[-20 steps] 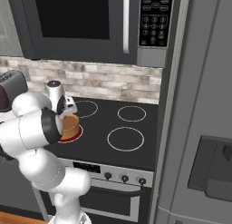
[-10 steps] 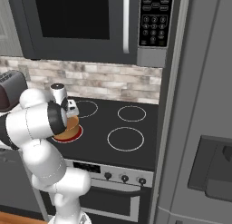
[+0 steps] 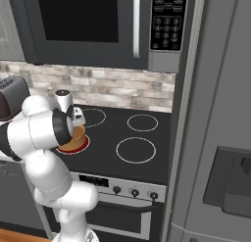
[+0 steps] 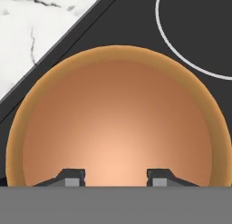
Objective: Pick up the sugar cube(s) and place them in the saucepan with hot chocolate.
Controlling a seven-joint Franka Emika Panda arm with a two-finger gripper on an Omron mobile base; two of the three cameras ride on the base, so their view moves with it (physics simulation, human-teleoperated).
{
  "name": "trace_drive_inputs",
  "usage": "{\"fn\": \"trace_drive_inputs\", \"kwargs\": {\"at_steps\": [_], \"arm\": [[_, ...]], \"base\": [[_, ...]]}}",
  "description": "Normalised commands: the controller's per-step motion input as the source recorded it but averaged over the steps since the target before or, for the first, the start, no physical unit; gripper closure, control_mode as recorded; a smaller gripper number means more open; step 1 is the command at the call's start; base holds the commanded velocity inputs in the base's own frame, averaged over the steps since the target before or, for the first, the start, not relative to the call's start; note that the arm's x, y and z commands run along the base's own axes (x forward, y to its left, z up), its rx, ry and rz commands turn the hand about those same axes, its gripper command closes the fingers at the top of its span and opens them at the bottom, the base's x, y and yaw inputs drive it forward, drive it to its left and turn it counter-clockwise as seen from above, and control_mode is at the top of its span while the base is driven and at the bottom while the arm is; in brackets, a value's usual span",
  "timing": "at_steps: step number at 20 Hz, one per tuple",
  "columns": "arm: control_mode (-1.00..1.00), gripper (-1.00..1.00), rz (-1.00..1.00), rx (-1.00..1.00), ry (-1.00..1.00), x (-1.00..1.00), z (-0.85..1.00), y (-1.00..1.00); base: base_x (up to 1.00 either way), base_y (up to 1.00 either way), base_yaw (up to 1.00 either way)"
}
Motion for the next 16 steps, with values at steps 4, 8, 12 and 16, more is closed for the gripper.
{"fn": "trace_drive_inputs", "kwargs": {"at_steps": [4, 8, 12, 16], "arm": [[-1.00, -1.00, 0.00, 0.00, 0.00, 0.00, 0.00, 0.00], [-1.00, -1.00, 0.00, 0.00, 0.00, 0.00, 0.00, 0.00], [-1.00, -1.00, 0.00, 0.00, 0.00, -0.01, 0.01, 0.00], [-1.00, -1.00, 0.00, 0.03, 0.00, -0.16, 0.13, 0.00]], "base": [[0.00, 0.00, 0.00], [0.00, 0.00, 0.00], [0.00, 0.00, 0.00], [0.00, 0.00, 0.00]]}}
